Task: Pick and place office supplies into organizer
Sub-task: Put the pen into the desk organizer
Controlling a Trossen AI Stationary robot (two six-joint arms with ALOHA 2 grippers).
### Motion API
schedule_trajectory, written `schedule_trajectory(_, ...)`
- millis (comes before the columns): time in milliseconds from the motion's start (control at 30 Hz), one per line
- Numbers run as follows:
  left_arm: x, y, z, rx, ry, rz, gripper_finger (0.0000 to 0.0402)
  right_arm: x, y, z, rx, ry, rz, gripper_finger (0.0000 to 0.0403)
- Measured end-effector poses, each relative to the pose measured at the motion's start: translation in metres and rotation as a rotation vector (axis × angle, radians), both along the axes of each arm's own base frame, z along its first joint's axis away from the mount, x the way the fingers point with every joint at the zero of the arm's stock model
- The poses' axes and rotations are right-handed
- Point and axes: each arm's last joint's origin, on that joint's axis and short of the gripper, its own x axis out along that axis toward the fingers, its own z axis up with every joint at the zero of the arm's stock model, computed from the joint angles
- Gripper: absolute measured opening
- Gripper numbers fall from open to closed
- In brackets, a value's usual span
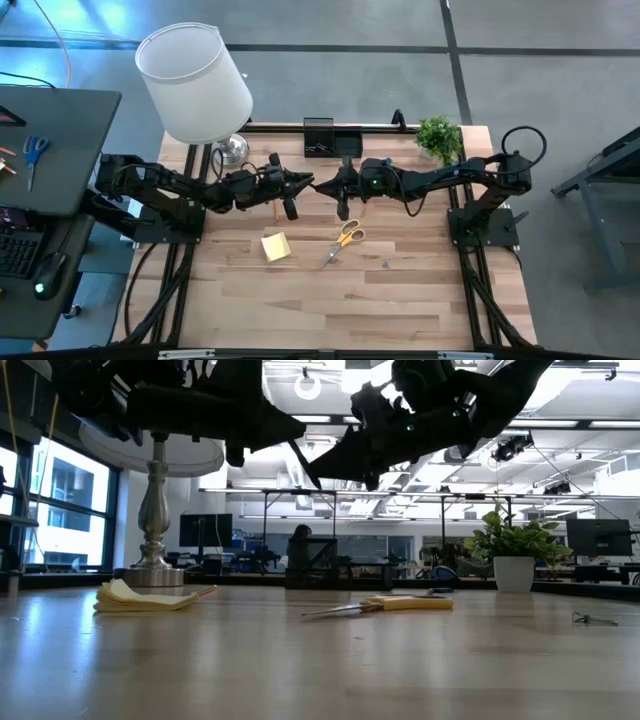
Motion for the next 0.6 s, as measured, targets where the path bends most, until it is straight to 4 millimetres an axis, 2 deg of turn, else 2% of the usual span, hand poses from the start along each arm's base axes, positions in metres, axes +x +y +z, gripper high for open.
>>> schedule_trajectory(167, 0.000, -0.001, -0.004, 0.015, 0.053, -0.023, 0.0023, -0.001, 0.000, -0.004, -0.008, 0.047, 0.000, 0.0026)
schedule_trajectory(367, -0.001, -0.001, -0.009, 0.028, 0.128, -0.020, 0.0023, -0.005, 0.001, -0.012, 0.021, 0.140, 0.027, 0.0083)
schedule_trajectory(600, -0.013, -0.005, 0.002, 0.091, 0.207, -0.099, 0.0023, -0.006, 0.001, -0.015, 0.002, 0.174, 0.044, 0.0133)
